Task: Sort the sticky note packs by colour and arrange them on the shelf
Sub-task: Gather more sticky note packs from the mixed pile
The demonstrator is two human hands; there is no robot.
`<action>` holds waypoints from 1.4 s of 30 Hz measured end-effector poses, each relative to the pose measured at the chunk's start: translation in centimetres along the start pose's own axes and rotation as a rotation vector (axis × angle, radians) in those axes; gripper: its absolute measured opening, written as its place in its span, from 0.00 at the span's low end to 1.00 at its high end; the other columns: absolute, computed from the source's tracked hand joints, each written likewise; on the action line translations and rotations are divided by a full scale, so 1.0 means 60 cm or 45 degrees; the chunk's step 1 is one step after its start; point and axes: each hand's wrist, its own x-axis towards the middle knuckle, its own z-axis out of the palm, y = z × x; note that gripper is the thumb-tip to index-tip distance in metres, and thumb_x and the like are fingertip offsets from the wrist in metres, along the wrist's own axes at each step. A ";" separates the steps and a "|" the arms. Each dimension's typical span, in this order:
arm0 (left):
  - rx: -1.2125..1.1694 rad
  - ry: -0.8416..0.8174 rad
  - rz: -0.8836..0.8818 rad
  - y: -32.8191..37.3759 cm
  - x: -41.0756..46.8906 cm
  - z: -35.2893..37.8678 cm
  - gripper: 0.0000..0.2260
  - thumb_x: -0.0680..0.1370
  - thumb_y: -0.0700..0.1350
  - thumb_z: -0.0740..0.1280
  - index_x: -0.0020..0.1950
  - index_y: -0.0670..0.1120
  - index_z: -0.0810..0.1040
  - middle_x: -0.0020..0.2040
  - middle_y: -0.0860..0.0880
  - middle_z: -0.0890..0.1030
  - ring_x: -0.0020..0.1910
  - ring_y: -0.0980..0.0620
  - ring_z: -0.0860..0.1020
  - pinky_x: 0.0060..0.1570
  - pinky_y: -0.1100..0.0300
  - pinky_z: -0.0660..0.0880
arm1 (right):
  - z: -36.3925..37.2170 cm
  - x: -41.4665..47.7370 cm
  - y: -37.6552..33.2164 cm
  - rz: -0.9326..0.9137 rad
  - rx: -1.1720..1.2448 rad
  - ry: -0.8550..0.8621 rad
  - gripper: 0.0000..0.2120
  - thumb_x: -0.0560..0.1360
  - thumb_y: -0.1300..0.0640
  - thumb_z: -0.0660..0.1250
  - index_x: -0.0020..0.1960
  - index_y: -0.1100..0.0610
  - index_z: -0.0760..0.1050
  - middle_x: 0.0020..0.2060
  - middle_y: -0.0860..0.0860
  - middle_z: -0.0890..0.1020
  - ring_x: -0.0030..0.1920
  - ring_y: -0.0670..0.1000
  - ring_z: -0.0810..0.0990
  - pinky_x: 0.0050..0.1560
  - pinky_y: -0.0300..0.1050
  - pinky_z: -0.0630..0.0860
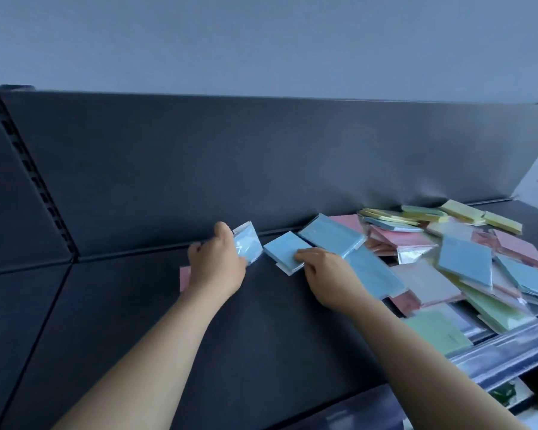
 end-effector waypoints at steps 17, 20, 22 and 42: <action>-0.548 0.066 -0.228 -0.064 -0.044 -0.069 0.04 0.78 0.41 0.59 0.51 0.47 0.71 0.49 0.50 0.78 0.43 0.45 0.81 0.40 0.48 0.78 | -0.009 0.033 -0.058 0.272 0.326 -0.166 0.31 0.69 0.50 0.74 0.66 0.56 0.66 0.58 0.51 0.67 0.48 0.51 0.73 0.45 0.41 0.68; -0.567 0.098 -0.280 -0.076 -0.059 -0.079 0.05 0.78 0.41 0.60 0.53 0.48 0.71 0.50 0.51 0.78 0.43 0.46 0.82 0.41 0.46 0.78 | -0.010 0.043 -0.065 0.183 0.509 -0.071 0.27 0.68 0.56 0.73 0.66 0.55 0.70 0.59 0.52 0.74 0.49 0.49 0.77 0.40 0.38 0.70; -0.575 0.132 -0.313 -0.088 -0.069 -0.087 0.06 0.78 0.40 0.60 0.54 0.48 0.71 0.50 0.51 0.78 0.44 0.46 0.82 0.41 0.47 0.78 | -0.015 0.046 -0.080 0.133 0.621 -0.009 0.21 0.70 0.59 0.69 0.62 0.53 0.73 0.55 0.51 0.77 0.47 0.48 0.79 0.34 0.36 0.69; -0.688 0.461 -0.563 -0.384 -0.283 -0.271 0.16 0.78 0.37 0.60 0.59 0.57 0.70 0.51 0.56 0.77 0.46 0.48 0.81 0.48 0.46 0.80 | 0.065 -0.049 -0.475 -0.247 0.945 -0.168 0.10 0.75 0.62 0.65 0.51 0.49 0.74 0.43 0.42 0.79 0.39 0.43 0.77 0.26 0.30 0.69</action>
